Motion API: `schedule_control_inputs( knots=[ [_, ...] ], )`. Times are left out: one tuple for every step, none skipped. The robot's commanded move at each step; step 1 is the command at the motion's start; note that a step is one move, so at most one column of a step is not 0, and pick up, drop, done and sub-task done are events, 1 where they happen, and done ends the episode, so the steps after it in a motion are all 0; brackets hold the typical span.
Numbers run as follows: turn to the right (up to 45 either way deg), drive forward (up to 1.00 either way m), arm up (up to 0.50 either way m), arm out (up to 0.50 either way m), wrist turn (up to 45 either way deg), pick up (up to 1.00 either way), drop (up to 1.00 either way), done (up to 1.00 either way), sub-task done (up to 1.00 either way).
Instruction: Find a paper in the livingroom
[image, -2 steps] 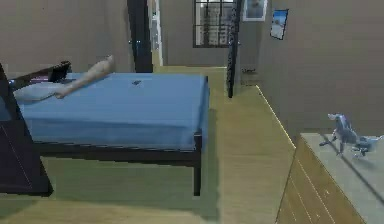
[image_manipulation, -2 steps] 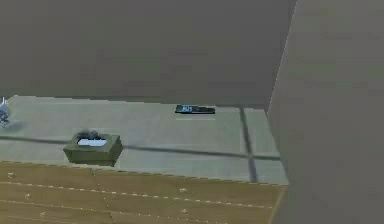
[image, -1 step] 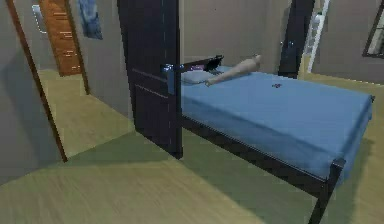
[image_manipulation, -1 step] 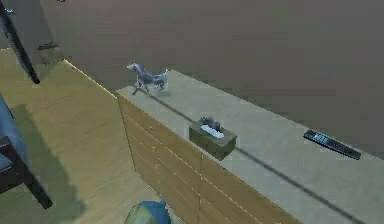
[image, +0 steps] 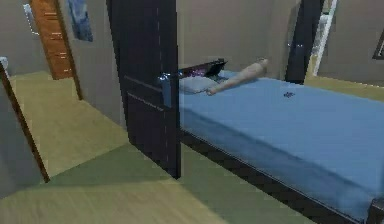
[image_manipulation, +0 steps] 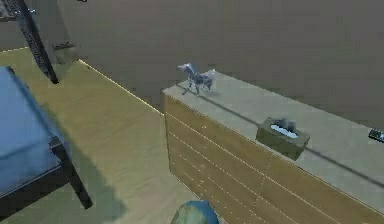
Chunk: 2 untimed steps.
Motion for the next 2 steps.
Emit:
schedule_control_inputs(
  knots=[
    [-27.0, 0.00, 0.00, 0.00, 0.0, 0.00, 0.00, 0.00, 0.00],
    [0.0, 1.00, 0.00, 0.00, 0.0, 0.00, 0.00, 0.00, 0.00]
  ],
)
